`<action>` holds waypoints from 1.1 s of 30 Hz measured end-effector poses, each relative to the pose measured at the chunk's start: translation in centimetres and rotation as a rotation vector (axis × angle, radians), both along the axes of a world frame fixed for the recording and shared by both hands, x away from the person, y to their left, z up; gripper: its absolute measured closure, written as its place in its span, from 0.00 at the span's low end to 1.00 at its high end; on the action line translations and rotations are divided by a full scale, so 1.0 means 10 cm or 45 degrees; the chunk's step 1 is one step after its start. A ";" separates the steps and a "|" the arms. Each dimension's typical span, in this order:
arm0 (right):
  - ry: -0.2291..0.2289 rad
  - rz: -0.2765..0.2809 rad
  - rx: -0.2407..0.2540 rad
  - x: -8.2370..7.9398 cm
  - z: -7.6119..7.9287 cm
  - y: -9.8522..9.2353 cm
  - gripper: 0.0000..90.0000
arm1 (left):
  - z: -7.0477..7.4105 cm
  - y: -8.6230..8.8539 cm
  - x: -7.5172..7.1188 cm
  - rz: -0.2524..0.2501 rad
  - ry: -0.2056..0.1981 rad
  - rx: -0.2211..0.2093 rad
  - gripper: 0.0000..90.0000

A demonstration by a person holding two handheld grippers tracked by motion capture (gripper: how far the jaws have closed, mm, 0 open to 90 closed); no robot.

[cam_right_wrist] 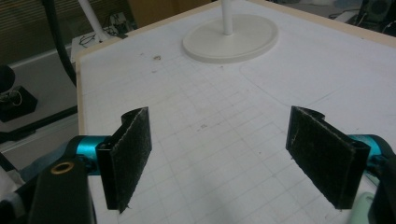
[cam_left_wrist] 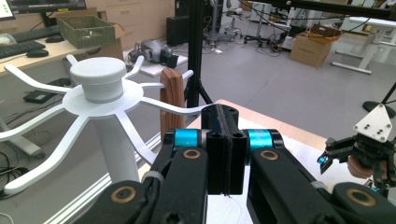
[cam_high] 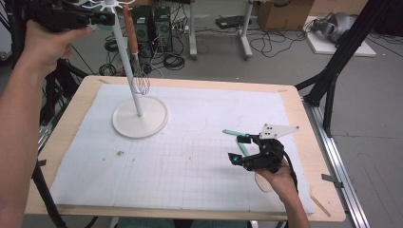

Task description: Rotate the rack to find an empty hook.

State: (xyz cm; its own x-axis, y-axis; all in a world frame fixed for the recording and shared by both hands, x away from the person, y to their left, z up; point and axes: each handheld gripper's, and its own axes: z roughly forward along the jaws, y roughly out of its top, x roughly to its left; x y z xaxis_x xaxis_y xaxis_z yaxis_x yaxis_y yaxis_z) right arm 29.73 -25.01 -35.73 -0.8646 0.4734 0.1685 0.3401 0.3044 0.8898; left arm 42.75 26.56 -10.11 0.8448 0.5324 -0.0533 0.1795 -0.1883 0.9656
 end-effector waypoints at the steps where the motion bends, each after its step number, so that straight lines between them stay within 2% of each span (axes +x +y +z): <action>1: 0.003 0.000 0.002 0.00 0.00 0.00 0.23 | 0.00 0.00 0.00 0.000 0.000 0.000 0.99; 7: 0.012 -0.004 0.005 0.00 0.00 0.00 0.23 | 0.01 0.02 -0.02 -0.001 0.000 0.003 0.99; 17: 0.007 0.003 -0.002 0.00 -0.01 0.02 0.23 | 0.03 0.04 -0.13 -0.013 -0.007 -0.009 0.97; 19: 0.011 0.002 -0.001 0.00 -0.01 0.02 0.23 | 0.02 0.05 -0.15 -0.013 -0.008 0.003 0.96; 20: -0.002 0.002 0.002 0.00 -0.01 0.02 0.23 | 0.02 0.05 -0.16 -0.010 -0.007 -0.003 0.96; 22: 0.008 0.000 0.003 0.00 0.00 0.01 0.23 | 0.02 0.06 -0.19 -0.015 -0.002 -0.016 0.94; 26: -0.005 -0.002 0.008 0.02 0.00 0.01 0.23 | 0.01 0.06 -0.25 -0.017 -0.006 0.006 0.92; 33: 0.008 -0.009 0.024 0.01 0.00 -0.01 0.23 | -0.06 0.10 -0.31 -0.025 0.005 -0.019 0.84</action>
